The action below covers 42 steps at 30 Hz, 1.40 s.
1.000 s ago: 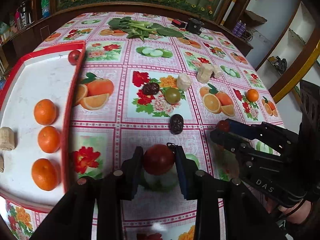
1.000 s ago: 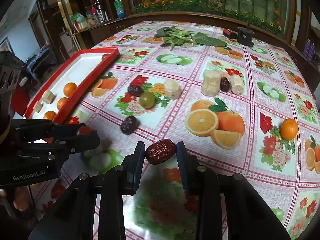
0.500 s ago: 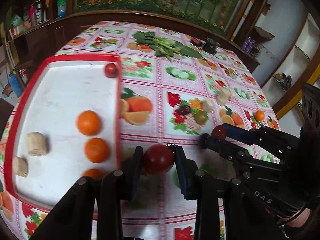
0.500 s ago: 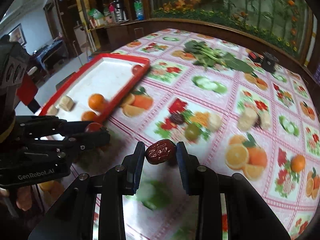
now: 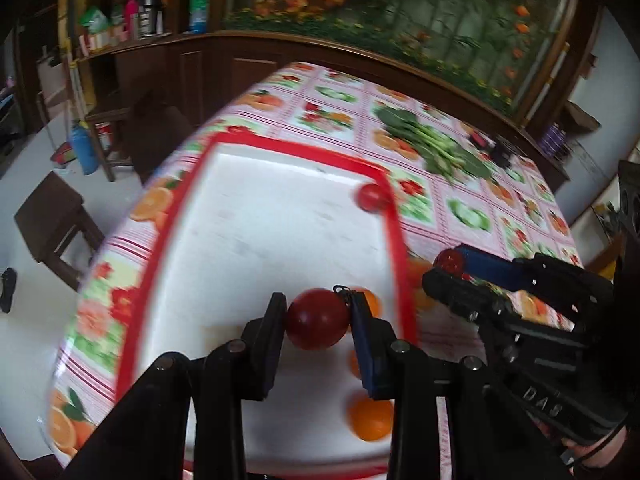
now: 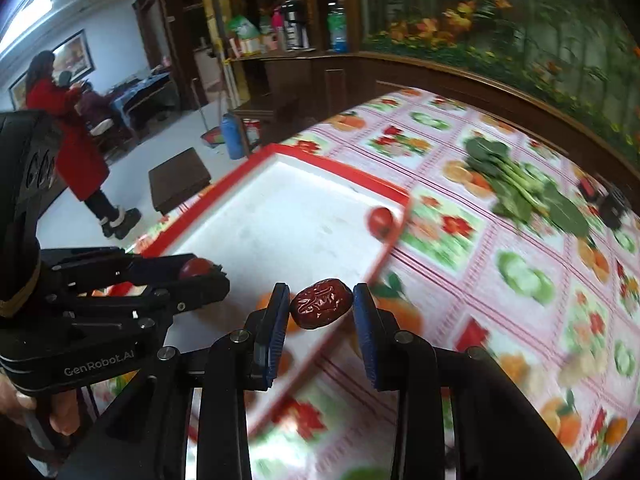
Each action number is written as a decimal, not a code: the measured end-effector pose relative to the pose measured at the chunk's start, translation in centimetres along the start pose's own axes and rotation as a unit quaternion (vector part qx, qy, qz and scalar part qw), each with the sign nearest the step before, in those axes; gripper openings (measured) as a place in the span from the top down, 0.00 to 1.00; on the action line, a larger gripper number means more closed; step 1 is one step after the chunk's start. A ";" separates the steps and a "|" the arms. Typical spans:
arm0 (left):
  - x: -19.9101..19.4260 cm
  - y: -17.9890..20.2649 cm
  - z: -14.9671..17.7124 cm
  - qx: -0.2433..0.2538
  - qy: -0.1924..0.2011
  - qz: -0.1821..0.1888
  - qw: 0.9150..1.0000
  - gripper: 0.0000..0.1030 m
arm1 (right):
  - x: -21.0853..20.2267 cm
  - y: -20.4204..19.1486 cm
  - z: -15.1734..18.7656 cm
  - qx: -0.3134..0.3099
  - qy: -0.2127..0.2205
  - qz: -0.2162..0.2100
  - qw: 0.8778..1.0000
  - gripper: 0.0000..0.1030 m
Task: Organize fruits
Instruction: 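Carry the red date and tomato with both tools over the tray, then open the right tool to drop the date while the left tool releases the tomato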
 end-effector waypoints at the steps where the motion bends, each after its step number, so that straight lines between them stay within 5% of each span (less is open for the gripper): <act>1: 0.2 -0.5 -0.4 -0.002 0.002 -0.006 1.000 0.66 | 0.8 -0.4 -0.5 -0.006 -0.002 -0.004 1.000 0.69; 13: 4.1 -5.1 -2.5 -0.025 -0.018 -0.055 0.998 0.66 | 7.5 -3.0 -2.1 -0.047 -0.042 -0.027 0.998 0.69; 25: 5.3 -5.8 -2.7 -0.036 -0.028 -0.069 0.997 0.66 | 9.2 -3.1 -1.4 -0.058 -0.062 -0.022 0.996 0.65; 28: 5.4 -5.8 -2.8 -0.040 -0.034 -0.071 0.996 0.60 | 9.3 -2.8 -1.3 -0.059 -0.066 -0.015 0.996 0.64; 32: 5.1 -5.8 -2.7 -0.044 -0.029 -0.079 0.995 0.39 | 9.1 -2.2 -1.0 -0.050 -0.069 -0.011 0.996 0.63; 42: 3.9 -5.1 -2.0 -0.046 -0.024 -0.085 0.995 0.35 | 7.0 -1.2 -0.4 -0.019 -0.068 -0.003 0.997 0.59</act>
Point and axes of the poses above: each gripper's, at about its wrist camera, not at the fingertips, and x roughly the way its jaws point, y to its right, z to its underside, the point moved 3 cm from there along x, roughly the way its jaws point, and after that the axes turned 10 degrees about -x, right-handed, at the moved point
